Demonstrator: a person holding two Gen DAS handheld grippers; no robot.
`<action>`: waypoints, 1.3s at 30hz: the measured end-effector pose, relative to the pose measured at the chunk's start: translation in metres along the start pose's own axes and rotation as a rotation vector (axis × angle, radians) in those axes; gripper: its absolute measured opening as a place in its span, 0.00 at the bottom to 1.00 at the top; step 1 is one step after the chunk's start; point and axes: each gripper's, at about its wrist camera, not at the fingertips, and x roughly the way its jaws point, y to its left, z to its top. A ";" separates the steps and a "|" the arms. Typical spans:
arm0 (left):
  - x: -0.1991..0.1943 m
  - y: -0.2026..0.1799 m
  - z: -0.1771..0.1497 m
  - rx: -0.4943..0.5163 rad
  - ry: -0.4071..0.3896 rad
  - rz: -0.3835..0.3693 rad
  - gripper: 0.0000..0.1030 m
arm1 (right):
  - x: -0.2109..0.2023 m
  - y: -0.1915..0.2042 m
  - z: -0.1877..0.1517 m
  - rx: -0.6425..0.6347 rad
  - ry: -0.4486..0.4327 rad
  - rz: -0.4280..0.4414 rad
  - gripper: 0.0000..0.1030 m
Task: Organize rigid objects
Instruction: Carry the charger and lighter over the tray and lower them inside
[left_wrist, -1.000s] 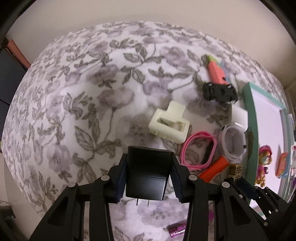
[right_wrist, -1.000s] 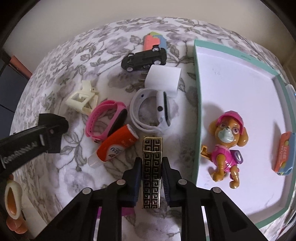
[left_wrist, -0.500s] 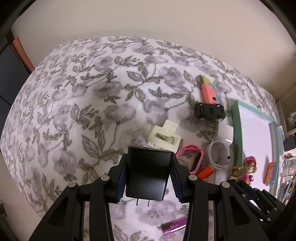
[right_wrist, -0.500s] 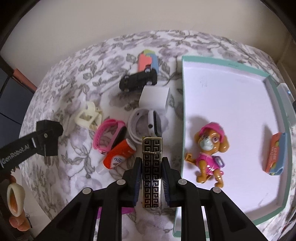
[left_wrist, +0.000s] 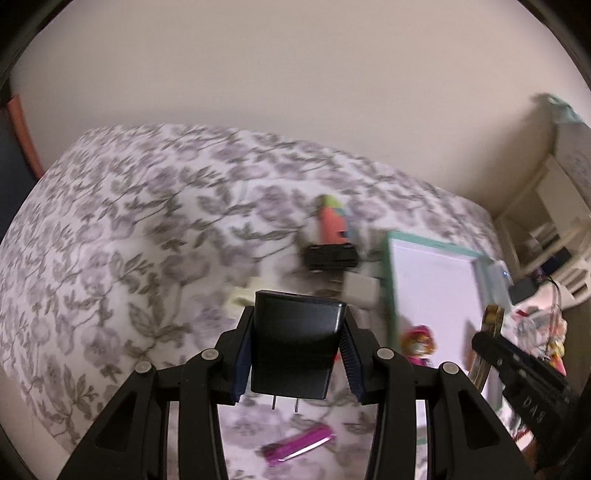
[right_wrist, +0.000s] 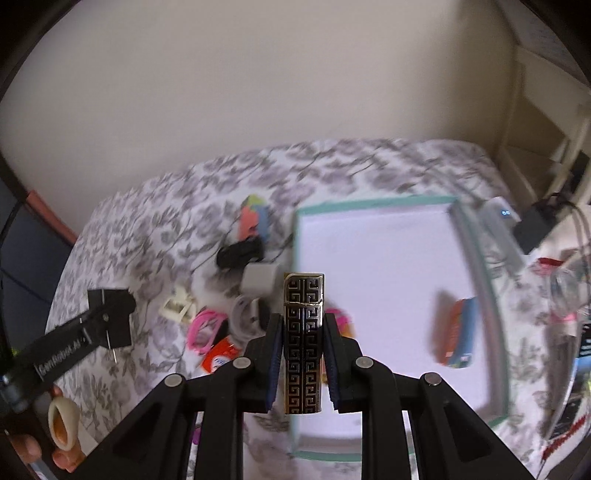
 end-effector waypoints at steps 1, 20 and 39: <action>-0.001 -0.008 -0.001 0.019 -0.004 -0.016 0.43 | -0.005 -0.006 0.001 0.013 -0.011 -0.006 0.21; 0.039 -0.144 -0.070 0.365 0.122 -0.135 0.43 | -0.023 -0.127 -0.015 0.211 0.018 -0.279 0.21; 0.081 -0.172 -0.108 0.482 0.283 -0.084 0.43 | 0.051 -0.160 -0.053 0.255 0.260 -0.328 0.21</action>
